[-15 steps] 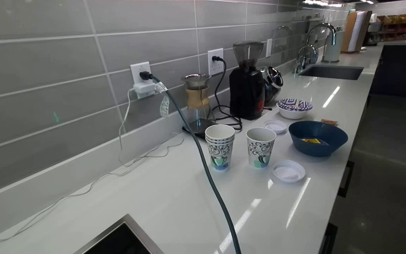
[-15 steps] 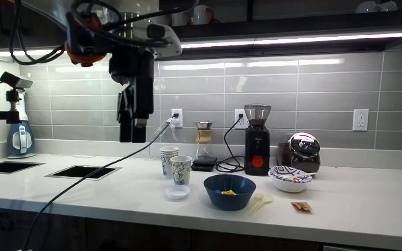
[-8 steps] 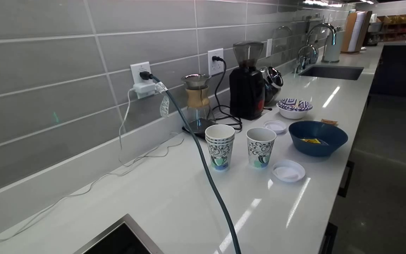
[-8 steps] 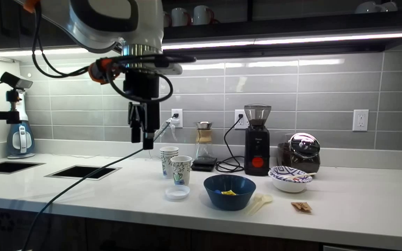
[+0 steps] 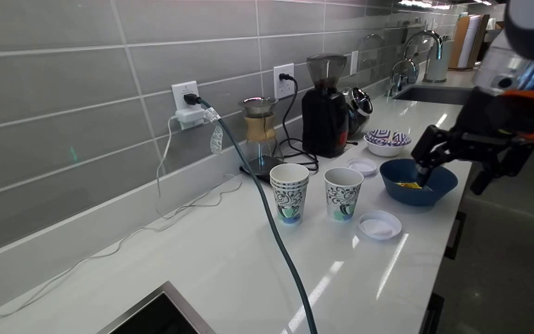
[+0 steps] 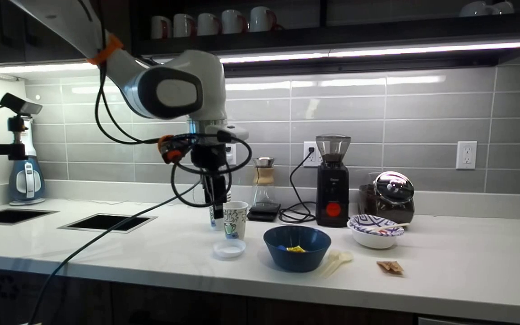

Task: Turn the white lid on the counter

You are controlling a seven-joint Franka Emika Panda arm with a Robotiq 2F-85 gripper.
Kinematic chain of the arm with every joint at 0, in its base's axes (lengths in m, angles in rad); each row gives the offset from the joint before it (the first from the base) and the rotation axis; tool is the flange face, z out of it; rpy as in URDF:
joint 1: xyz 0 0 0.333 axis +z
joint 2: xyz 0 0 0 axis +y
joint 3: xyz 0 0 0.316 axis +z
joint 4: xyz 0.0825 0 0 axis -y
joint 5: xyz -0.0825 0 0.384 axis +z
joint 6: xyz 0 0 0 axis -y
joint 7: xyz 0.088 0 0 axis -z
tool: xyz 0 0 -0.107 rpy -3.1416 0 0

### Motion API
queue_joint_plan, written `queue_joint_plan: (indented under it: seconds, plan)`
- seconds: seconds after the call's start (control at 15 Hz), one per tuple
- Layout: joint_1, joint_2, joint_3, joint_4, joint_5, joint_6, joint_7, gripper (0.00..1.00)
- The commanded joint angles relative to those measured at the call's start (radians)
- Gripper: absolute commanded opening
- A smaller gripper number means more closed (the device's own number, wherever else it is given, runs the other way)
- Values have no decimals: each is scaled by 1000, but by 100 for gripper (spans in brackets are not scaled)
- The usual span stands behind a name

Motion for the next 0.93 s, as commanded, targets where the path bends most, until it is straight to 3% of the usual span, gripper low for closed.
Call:
queue_joint_plan:
  seconds: [0.0, 0.07, 0.4, 0.87]
  plan:
    - [54, 172, -4, 69, 148, 163, -54, 100]
    - [27, 85, 0, 17, 69, 104, -9, 100]
    - [44, 170, 2, 60, 114, 156, -27, 100]
    - [61, 308, 13, 90, 309, 194, -254, 100]
